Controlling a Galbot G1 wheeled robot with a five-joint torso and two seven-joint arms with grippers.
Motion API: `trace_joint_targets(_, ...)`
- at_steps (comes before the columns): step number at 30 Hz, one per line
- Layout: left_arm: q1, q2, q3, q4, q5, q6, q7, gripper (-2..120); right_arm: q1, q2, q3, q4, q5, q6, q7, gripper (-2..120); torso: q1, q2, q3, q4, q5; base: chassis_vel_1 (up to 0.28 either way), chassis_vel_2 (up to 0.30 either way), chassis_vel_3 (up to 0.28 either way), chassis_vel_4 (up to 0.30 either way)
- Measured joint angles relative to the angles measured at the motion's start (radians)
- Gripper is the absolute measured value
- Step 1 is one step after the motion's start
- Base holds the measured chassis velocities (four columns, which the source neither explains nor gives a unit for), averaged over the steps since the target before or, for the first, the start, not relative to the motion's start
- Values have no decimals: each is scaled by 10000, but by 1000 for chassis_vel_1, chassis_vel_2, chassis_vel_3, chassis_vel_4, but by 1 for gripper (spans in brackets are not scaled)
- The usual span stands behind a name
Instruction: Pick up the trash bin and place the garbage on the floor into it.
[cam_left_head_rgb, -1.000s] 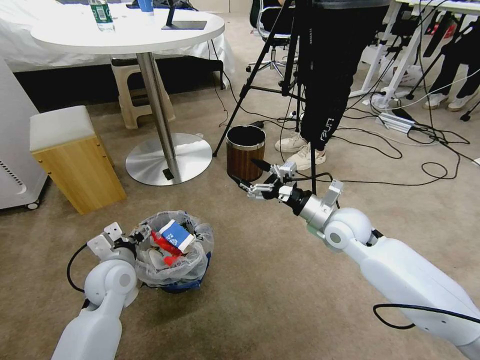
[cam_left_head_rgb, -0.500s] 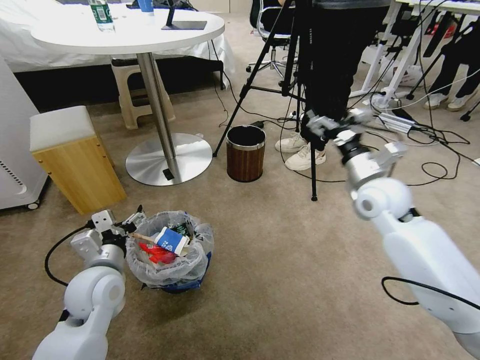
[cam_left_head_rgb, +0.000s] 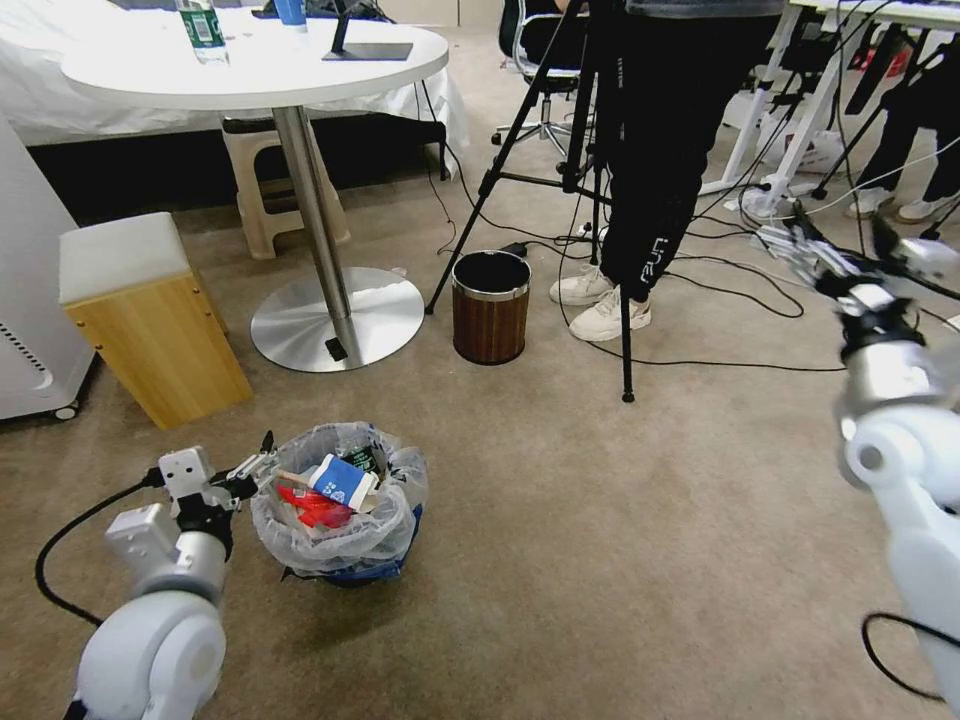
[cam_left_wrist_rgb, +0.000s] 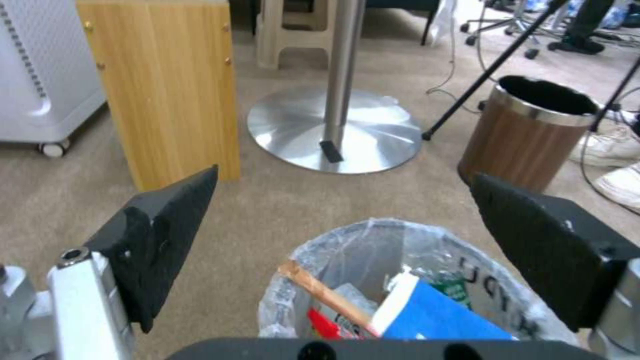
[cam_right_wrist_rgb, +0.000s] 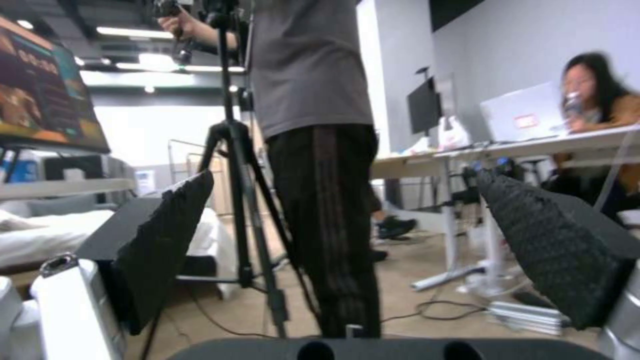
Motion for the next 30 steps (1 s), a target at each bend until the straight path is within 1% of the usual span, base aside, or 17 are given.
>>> trace_joint_targets(2,373,-145,-4,-291,341,-138,161,100,-784,242,337,529,-329,35,0,100,0,0,0,0,0,0,0,0,0)
trace_joint_targets(3,373,-145,-4,-291,341,-138,161,100,-784,242,337,529,-329,35,0,100,0,0,0,0,0,0,0,0,0)
trace_joint_targets(5,777,-320,-6,-447,748,-291,392,100,-1417,533,460,857,-662,130,-32,100,0,0,0,0,-1,0,0,0,0)
trace_joint_targets(7,1009,-465,16,-437,1086,-494,589,100,-1820,837,439,974,-1050,289,-38,100,1,0,2,3,-1,0,0,0,0)
trace_joint_targets(8,1009,-465,16,-437,1086,-494,589,100,-1820,837,439,974,-1050,289,-38,100,1,0,2,3,-1,0,0,0,0)
trace_joint_targets(10,1062,-503,42,-377,1141,-585,764,100,-2152,1176,328,1076,-1479,397,-49,100,0,0,2,2,-3,0,0,0,0)
trace_joint_targets(11,1062,-503,42,-377,1141,-585,764,100,-2152,1176,328,1076,-1479,397,-49,100,0,0,2,2,-3,0,0,0,0)
trace_joint_targets(13,876,-458,49,-166,1108,-722,1004,100,-2300,1561,184,1039,-1756,477,-39,100,0,0,2,2,-2,0,0,0,0)
trace_joint_targets(14,876,-458,49,-166,1108,-722,1004,100,-2300,1561,184,1039,-1756,477,-39,100,0,0,2,2,-2,0,0,0,0)
trace_joint_targets(16,522,-378,110,147,1012,-868,1261,100,-2350,2016,47,810,-1921,605,-28,100,0,0,3,1,-2,0,0,0,0)
trace_joint_targets(18,387,-344,144,282,952,-894,1305,100,-2359,2155,23,736,-1959,640,-27,100,1,0,3,1,1,0,0,0,0)
trace_joint_targets(21,-202,-179,337,1037,824,-1110,1572,100,-2459,2827,11,426,-2071,797,-122,100,2,-2,3,1,-3,0,0,0,0)
trace_joint_targets(24,-380,-113,419,1240,720,-1137,1651,100,-2482,3033,2,255,-2213,888,-199,100,2,-2,3,0,-5,0,0,0,0)
trace_joint_targets(25,-504,-16,459,1360,641,-1172,1794,100,-2457,3177,-96,64,-2345,993,-280,100,2,-2,3,-1,-3,0,0,0,0)
trace_joint_targets(27,-549,70,489,1398,595,-1175,1836,100,-2419,3257,-170,1,-2413,1013,-296,100,2,-2,4,0,1,0,0,0,0)
trace_joint_targets(30,-603,248,546,1437,534,-1178,1864,100,-2320,3422,-359,-40,-2475,1005,-311,100,2,-2,3,1,-3,0,0,0,0)
